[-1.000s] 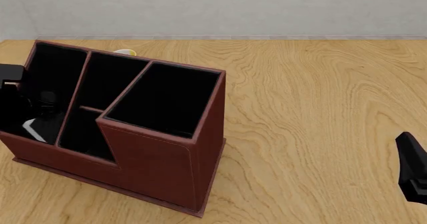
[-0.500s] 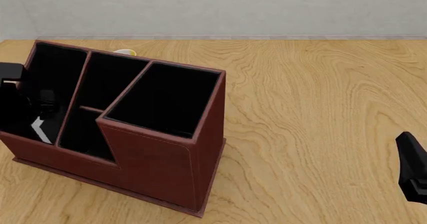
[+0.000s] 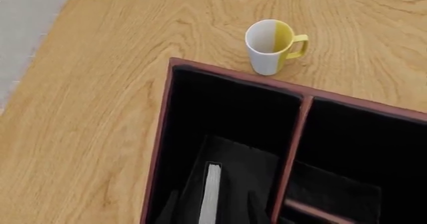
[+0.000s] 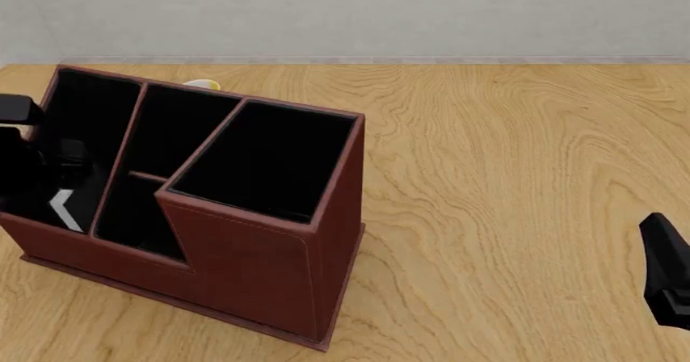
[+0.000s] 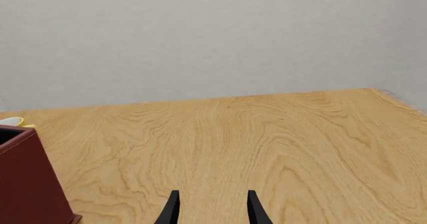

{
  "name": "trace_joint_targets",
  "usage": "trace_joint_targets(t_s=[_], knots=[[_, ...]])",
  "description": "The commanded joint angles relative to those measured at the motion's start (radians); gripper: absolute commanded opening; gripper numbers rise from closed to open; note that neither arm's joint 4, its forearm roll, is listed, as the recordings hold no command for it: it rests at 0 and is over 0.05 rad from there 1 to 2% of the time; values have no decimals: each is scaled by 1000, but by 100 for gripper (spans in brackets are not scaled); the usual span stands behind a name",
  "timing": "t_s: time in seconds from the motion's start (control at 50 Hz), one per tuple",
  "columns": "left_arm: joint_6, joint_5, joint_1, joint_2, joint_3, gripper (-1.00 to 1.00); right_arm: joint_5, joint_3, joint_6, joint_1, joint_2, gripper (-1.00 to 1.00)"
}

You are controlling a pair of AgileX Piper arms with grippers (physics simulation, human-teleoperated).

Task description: Pick up the book and place it in the left compartment of the caddy.

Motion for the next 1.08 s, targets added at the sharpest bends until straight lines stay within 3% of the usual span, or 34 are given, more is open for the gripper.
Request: trace_joint_targets(t_s=[0.02,0.32,1.08], knots=[[6,34,-3,-31,-15,100,0,0,0,0,0,100],[10,79,-4,-80,-40,100,0,0,0,0,0,100],[-10,306,-70,-374,-186,100,12,2,8,-12,-17,100]])
